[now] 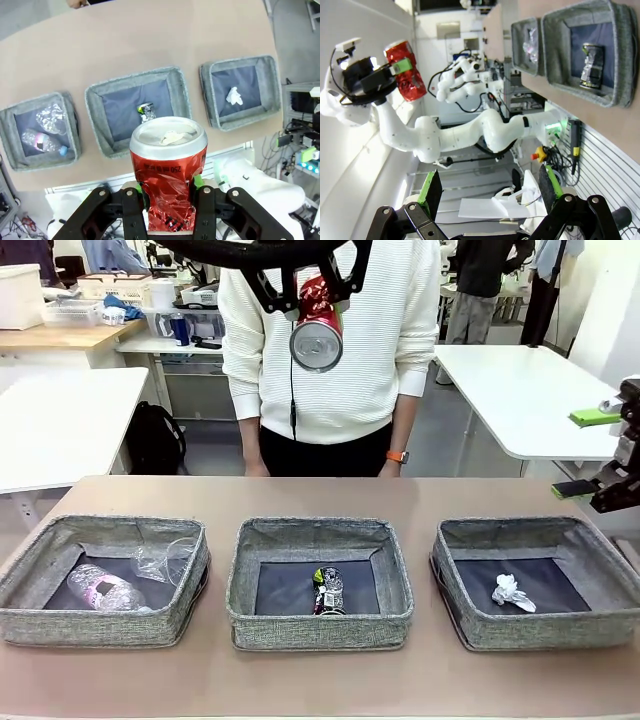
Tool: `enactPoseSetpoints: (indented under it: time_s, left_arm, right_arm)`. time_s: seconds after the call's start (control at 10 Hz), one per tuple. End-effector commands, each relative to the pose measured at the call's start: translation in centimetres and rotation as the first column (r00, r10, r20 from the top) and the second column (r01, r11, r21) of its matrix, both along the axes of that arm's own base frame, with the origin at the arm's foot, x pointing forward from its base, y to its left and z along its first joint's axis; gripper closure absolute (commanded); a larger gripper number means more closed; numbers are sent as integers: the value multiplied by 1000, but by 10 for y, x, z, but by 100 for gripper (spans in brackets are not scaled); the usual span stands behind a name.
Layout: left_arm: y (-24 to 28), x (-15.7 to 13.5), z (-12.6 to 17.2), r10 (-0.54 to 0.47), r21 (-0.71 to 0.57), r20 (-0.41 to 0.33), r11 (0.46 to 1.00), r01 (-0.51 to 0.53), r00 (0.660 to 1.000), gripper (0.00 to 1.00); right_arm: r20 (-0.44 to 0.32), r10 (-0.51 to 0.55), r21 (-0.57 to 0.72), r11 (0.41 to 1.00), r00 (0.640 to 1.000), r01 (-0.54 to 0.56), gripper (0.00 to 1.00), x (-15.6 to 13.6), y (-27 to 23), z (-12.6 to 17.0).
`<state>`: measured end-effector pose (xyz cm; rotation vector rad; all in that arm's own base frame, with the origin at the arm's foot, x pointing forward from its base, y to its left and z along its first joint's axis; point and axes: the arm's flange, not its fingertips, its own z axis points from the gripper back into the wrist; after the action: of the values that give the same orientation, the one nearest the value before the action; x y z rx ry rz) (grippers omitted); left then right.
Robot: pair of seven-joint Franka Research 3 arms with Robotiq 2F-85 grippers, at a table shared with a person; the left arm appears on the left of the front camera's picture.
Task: Sort the waste into the appropriate baskets.
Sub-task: Place the picked waste into the Fabric basket indicated by the person.
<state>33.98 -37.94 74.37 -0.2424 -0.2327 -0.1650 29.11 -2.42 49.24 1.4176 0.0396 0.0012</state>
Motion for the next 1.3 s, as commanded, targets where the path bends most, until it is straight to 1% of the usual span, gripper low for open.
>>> enactPoseSetpoints:
  time_s: [0.0,1.2]
  left_arm:
    - [3,-2,1,11,5,9,1000,-11,1000,70]
    - [3,-2,1,11,5,9,1000,-11,1000,70]
  right_arm:
    - [-15,-3,16,1000,1000,3,0,0,2,5]
    - [-15,-3,16,1000,1000,3,0,0,2,5]
